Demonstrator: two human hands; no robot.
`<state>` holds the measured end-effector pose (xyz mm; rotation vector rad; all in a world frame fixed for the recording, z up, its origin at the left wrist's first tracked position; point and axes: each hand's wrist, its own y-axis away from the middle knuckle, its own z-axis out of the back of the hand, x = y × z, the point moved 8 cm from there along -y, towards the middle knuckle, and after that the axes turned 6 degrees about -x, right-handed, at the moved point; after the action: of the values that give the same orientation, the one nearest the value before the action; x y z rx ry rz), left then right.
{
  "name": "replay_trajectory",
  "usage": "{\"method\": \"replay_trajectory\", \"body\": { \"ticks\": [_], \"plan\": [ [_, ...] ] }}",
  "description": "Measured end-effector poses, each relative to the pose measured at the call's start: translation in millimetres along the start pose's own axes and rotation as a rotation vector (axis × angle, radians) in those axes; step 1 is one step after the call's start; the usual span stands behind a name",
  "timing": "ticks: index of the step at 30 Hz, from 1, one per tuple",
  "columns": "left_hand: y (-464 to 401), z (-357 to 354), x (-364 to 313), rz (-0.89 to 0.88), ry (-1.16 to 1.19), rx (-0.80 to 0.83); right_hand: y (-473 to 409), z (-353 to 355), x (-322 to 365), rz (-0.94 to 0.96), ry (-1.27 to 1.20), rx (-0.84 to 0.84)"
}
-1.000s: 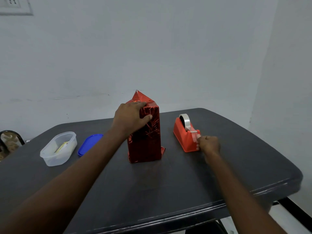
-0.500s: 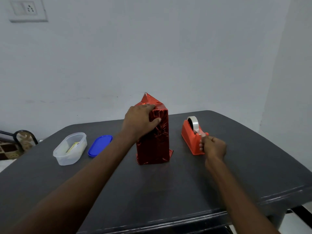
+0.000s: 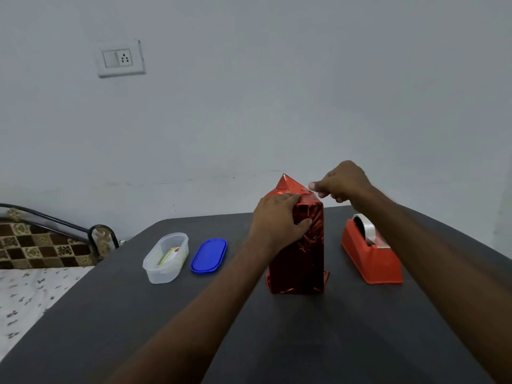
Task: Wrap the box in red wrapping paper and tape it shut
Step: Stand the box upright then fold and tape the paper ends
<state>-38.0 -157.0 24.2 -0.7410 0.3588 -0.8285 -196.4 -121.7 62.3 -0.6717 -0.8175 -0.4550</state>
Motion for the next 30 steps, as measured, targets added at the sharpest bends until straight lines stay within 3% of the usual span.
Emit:
{"method": "replay_trajectory", "body": {
  "ticks": [16,18,22,30],
  "plan": [
    [0,-1,1,-0.008,0.02,-0.035,-13,-27,5,0.055,0.435,0.008],
    [0,-1,1,-0.014,0.012,-0.021,-14,-29,-5,0.001,0.347,0.061],
    [0,-2,0,-0.021,-0.003,0.004,-6,-44,-36,-0.279,-0.141,0.281],
    [2,1,2,0.041,0.036,0.007,0,-56,-32,-0.229,-0.177,0.314]
  ]
}}
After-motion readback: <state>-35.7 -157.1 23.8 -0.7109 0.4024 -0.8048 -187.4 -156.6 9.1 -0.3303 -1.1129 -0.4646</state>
